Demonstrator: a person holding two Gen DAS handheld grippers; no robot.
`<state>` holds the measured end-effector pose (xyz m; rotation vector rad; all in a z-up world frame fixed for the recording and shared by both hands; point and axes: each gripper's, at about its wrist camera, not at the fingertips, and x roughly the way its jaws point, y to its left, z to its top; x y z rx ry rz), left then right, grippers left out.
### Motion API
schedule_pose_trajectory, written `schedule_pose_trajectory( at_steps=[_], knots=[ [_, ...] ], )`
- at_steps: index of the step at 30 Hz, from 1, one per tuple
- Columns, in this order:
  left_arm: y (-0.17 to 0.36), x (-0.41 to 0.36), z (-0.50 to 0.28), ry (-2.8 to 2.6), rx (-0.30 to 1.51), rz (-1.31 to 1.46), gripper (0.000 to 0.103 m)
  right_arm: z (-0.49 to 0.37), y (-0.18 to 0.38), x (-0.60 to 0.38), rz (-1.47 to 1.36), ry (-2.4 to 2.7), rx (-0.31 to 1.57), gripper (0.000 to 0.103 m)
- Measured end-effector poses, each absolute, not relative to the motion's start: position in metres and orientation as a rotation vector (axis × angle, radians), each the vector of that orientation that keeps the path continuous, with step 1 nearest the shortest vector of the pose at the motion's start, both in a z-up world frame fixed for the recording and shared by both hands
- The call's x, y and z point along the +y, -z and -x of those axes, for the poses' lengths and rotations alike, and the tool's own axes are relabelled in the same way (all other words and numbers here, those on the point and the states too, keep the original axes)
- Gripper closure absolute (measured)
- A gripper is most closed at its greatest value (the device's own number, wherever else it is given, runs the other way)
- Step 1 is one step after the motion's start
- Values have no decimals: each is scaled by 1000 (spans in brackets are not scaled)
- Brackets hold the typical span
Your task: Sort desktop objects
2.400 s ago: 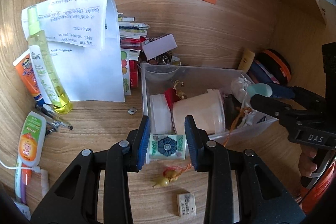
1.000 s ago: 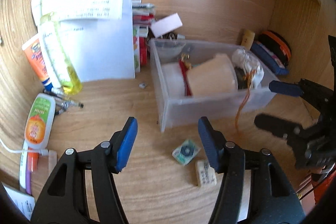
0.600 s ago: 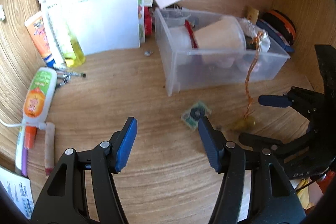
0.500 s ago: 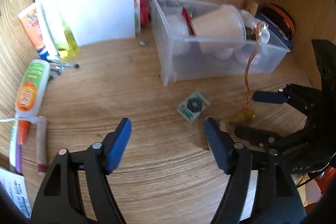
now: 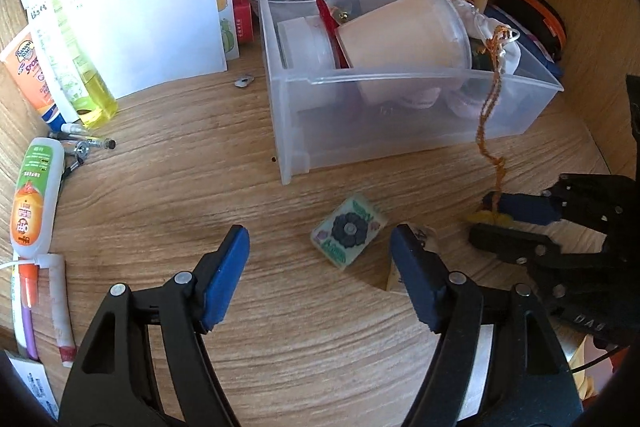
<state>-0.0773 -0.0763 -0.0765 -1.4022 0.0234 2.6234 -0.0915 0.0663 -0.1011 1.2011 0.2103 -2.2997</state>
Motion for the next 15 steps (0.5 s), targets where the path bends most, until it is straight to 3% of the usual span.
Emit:
schedule_pose_trajectory(
  at_steps=[8, 11, 13, 15],
  knots=[
    [81, -73, 84, -2639, 65, 1421, 40, 84, 73, 126, -1166, 2452, 103, 80],
    [81, -65, 82, -2649, 116, 1396, 58, 83, 58, 143, -1131, 2506, 77, 80],
    [80, -61, 80, -2636, 130, 1376, 79, 83, 48, 152, -1100, 2545, 70, 80],
    [80, -60, 78, -2641, 137, 1363, 79, 83, 40, 158, -1074, 2568, 60, 80]
  ],
)
